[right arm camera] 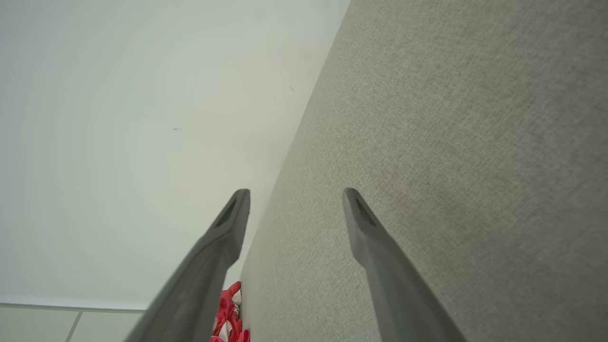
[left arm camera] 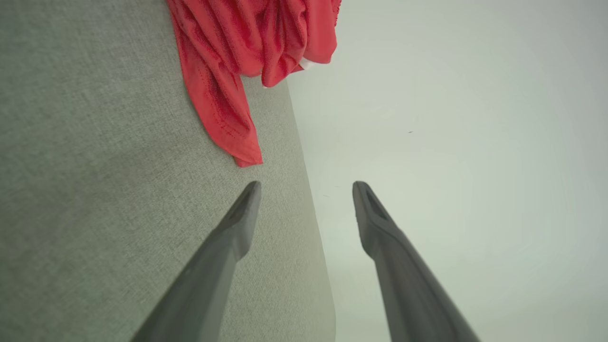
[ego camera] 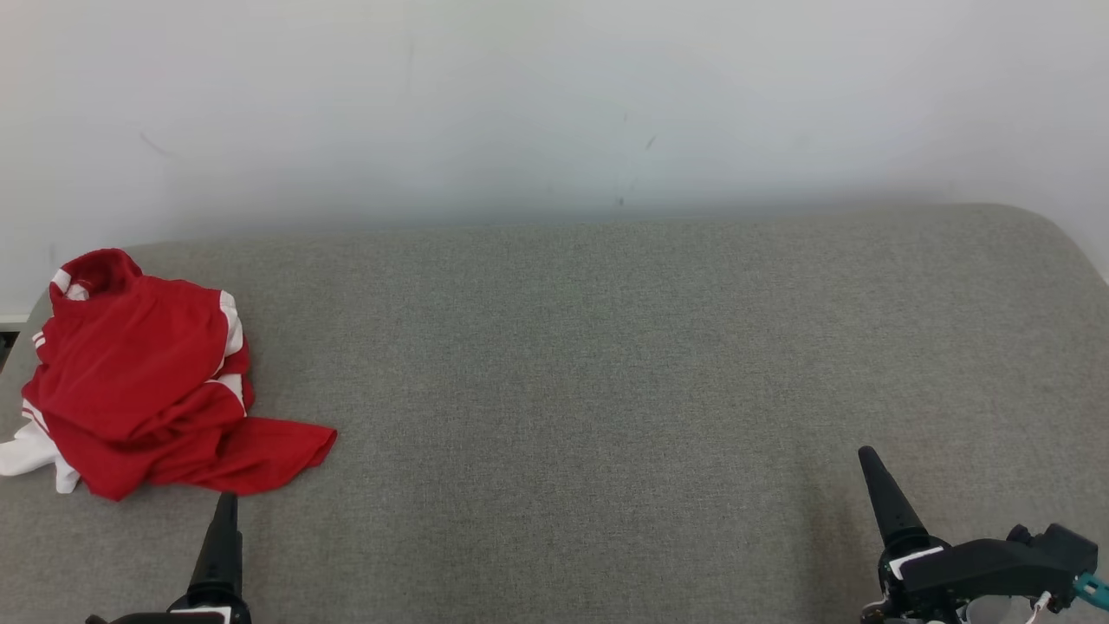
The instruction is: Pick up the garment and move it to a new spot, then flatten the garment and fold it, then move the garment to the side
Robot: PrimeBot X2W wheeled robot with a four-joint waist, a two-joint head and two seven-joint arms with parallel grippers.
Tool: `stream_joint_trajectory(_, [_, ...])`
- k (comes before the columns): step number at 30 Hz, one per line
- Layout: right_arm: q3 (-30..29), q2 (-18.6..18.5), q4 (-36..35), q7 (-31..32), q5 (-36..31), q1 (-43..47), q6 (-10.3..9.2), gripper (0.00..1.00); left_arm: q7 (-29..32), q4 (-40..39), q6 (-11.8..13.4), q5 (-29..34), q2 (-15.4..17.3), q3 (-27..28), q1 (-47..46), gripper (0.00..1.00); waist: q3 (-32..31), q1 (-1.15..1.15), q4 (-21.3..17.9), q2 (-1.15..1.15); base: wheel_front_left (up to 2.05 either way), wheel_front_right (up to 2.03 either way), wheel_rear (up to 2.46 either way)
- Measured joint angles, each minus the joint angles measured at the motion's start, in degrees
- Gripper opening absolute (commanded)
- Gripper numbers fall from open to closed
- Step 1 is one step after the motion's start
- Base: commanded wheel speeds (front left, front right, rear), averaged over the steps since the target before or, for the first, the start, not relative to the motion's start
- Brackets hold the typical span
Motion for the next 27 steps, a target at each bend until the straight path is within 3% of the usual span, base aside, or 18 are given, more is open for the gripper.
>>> stream_joint_trajectory(15, [4.6,-2.9,-1.7,-3.1,-12.3,-1.3,-2.79,1.0,-3.2,-1.6,2.5,14.4,3.3,-3.0,0.0,1.0,-0.4,0.0,-0.2,0.0,0.0,0.0,0.0])
stream_joint_trajectory(27, [8.8,-5.9,-2.1,-4.8,-26.4,-2.9,-5.0,1.0,-5.4,-2.7,4.4,27.5,3.1,-2.4,0.2,1.0,-0.7,0.0,-0.4,0.0,0.0,0.0,0.0])
